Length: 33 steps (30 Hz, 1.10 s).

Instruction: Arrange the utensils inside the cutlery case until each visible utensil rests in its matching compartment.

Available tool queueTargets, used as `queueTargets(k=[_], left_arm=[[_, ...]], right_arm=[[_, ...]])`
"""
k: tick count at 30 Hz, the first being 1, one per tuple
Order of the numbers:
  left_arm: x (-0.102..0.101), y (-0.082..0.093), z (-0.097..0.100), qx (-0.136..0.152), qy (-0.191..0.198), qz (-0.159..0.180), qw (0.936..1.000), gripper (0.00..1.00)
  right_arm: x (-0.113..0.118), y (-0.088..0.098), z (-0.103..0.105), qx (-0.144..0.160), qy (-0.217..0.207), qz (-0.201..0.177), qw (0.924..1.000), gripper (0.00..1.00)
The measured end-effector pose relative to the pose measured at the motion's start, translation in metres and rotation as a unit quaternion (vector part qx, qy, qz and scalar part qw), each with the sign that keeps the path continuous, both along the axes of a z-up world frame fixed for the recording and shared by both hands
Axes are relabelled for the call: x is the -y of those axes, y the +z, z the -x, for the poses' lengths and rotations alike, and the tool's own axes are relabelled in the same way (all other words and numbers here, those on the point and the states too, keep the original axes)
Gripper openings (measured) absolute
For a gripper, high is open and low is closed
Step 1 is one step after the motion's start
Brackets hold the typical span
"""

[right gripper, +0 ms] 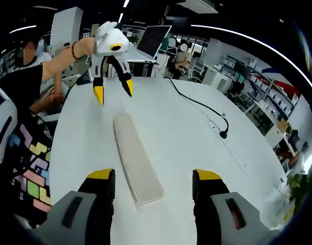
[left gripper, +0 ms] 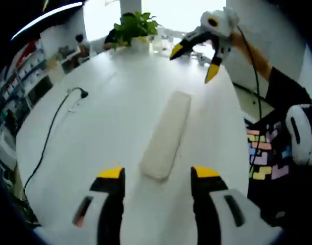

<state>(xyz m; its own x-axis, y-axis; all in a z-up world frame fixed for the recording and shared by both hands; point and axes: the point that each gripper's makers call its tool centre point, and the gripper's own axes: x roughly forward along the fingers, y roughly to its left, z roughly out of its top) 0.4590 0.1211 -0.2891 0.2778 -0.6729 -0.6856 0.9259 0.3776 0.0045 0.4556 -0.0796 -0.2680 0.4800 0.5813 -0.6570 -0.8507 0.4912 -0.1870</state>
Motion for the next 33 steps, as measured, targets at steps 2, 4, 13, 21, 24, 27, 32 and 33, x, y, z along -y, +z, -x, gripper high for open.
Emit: queueTargets(k=[2,4,13,21,24,27,32,33], left_arm=[[-0.006,0.003,-0.004,0.035,0.014,0.004,0.9993,0.53],[-0.009,0.006,-0.011,0.066,0.047,0.017,0.9966,0.54],[0.02,0.005,0.018,0.085,0.067,0.12,0.9869,0.56],[0.004,-0.002,0.001,0.092,0.115,0.149,0.9778,0.57],[-0.001,0.006,-0.001,0.112,0.133,0.171,0.9697,0.57],[-0.01,0.013,0.0,0.13,0.148,0.187,0.9624,0.57],[-0.023,0.022,0.003,0.147,0.185,0.209,0.949,0.65],[-0.027,0.025,0.003,0.147,0.197,0.218,0.9444,0.66]], right_arm=[[-0.006,0.005,0.0,0.023,-0.01,-0.046,0.9986,0.65],[-0.002,0.005,-0.001,0.034,-0.032,-0.059,0.9972,0.65],[0.034,0.018,-0.013,0.151,-0.137,-0.104,0.9735,0.65],[0.039,0.011,0.007,0.158,-0.176,-0.169,0.9568,0.65],[0.038,0.009,0.013,0.164,-0.18,-0.168,0.9551,0.64],[0.034,0.01,0.019,0.178,-0.189,-0.18,0.9487,0.66],[0.039,0.026,0.021,0.205,-0.221,-0.216,0.9288,0.73],[0.043,0.031,0.024,0.21,-0.239,-0.227,0.9206,0.73]])
